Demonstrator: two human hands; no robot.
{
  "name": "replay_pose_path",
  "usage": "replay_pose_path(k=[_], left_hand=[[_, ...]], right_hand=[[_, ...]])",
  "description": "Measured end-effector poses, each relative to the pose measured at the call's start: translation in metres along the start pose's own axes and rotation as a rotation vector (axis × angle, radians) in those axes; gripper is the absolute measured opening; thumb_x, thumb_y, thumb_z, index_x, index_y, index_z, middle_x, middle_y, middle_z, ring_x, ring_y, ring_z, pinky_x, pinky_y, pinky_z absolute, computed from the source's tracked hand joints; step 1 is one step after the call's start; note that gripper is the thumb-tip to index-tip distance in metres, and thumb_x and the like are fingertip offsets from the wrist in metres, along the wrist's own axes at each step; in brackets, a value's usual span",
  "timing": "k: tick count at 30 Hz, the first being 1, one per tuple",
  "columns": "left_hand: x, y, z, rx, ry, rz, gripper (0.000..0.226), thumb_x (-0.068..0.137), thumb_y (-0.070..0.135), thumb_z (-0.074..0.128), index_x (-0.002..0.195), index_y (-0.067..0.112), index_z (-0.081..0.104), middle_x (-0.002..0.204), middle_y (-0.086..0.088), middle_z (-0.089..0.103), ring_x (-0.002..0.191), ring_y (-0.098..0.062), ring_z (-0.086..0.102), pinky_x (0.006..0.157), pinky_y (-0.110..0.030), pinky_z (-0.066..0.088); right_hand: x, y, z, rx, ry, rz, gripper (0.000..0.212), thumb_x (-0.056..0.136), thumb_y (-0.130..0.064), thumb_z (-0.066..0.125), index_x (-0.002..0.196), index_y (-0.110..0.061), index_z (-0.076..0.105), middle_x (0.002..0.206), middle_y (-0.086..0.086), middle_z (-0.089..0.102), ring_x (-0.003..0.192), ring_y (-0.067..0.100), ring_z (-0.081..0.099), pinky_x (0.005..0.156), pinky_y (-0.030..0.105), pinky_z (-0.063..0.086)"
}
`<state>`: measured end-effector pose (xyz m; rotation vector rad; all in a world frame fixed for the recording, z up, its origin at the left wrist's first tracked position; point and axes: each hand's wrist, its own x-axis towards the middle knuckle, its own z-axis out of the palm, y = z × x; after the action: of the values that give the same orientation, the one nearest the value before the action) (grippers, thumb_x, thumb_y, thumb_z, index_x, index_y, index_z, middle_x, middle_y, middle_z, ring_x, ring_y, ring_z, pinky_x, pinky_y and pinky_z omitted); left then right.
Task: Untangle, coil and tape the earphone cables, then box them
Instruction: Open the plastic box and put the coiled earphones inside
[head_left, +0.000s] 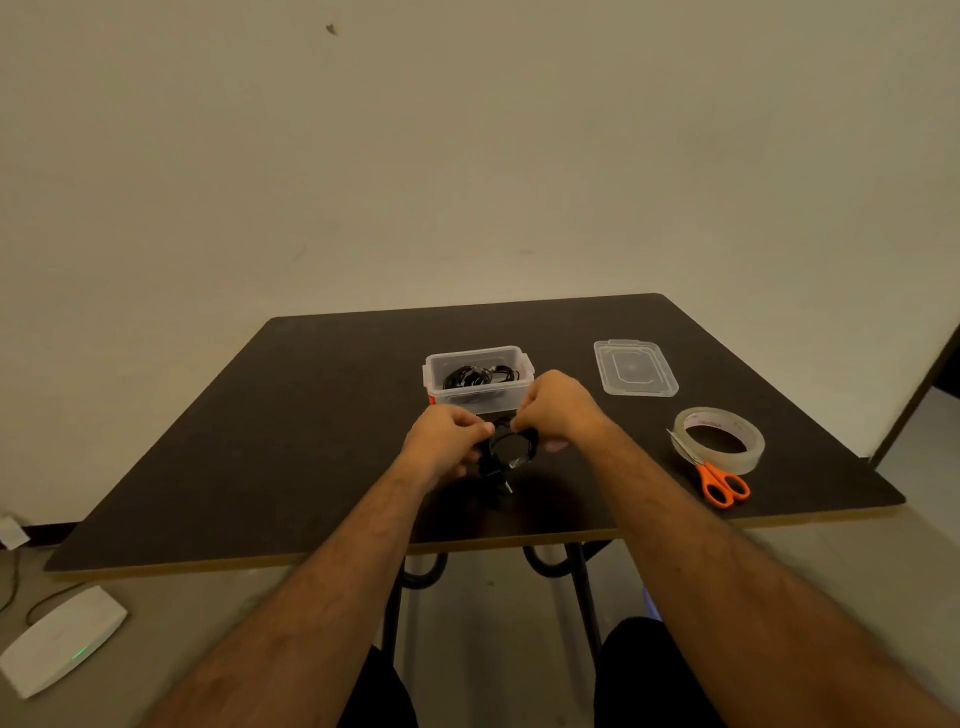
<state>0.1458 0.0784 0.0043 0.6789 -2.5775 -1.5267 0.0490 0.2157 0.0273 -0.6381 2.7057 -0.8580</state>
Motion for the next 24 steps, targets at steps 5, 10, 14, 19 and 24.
replay_pose_path(k=[5,10,14,19,24], left_hand=[[0.017,0.024,-0.021,-0.076,0.078,0.094,0.006,0.094,0.024,0.064,0.099,0.022,0.067,0.097,-0.003,0.070,0.082,-0.015,0.067,0.062,-0.027,0.050],[0.055,0.053,-0.051,-0.067,0.175,0.128,0.007,0.094,0.023,0.065,0.100,0.020,0.068,0.095,0.000,0.070,0.079,-0.011,0.067,0.059,-0.026,0.050],[0.090,0.060,-0.067,-0.022,0.226,0.113,0.007,0.092,0.023,0.067,0.096,0.019,0.071,0.088,-0.002,0.072,0.073,-0.011,0.067,0.057,-0.026,0.048],[0.122,0.046,-0.065,0.091,0.200,0.085,0.009,0.092,0.022,0.067,0.100,0.020,0.069,0.096,0.001,0.070,0.084,-0.011,0.069,0.066,-0.028,0.054],[0.138,0.033,-0.054,0.394,0.191,0.076,0.004,0.090,0.030,0.069,0.093,0.029,0.067,0.093,0.006,0.069,0.084,-0.011,0.067,0.074,-0.035,0.060]], right_hand=[[0.018,-0.024,-0.029,0.068,0.020,-0.062,0.010,0.088,-0.016,0.071,0.091,-0.007,0.070,0.085,0.009,0.071,0.071,0.017,0.070,0.061,0.026,0.060],[0.054,-0.054,-0.053,0.149,0.076,-0.090,0.011,0.084,-0.011,0.074,0.091,-0.003,0.073,0.084,0.012,0.073,0.073,0.021,0.073,0.064,0.033,0.062],[0.090,-0.064,-0.050,0.188,0.085,-0.051,0.012,0.083,-0.010,0.075,0.090,-0.001,0.073,0.081,0.014,0.073,0.071,0.023,0.073,0.069,0.040,0.063],[0.127,-0.055,-0.027,0.073,0.077,-0.006,0.016,0.082,-0.016,0.076,0.088,-0.001,0.074,0.082,0.012,0.075,0.073,0.022,0.075,0.071,0.039,0.063],[0.140,-0.044,-0.008,-0.092,0.064,0.019,0.015,0.084,-0.022,0.076,0.082,-0.008,0.071,0.073,0.005,0.070,0.061,0.013,0.069,0.055,0.025,0.055]])
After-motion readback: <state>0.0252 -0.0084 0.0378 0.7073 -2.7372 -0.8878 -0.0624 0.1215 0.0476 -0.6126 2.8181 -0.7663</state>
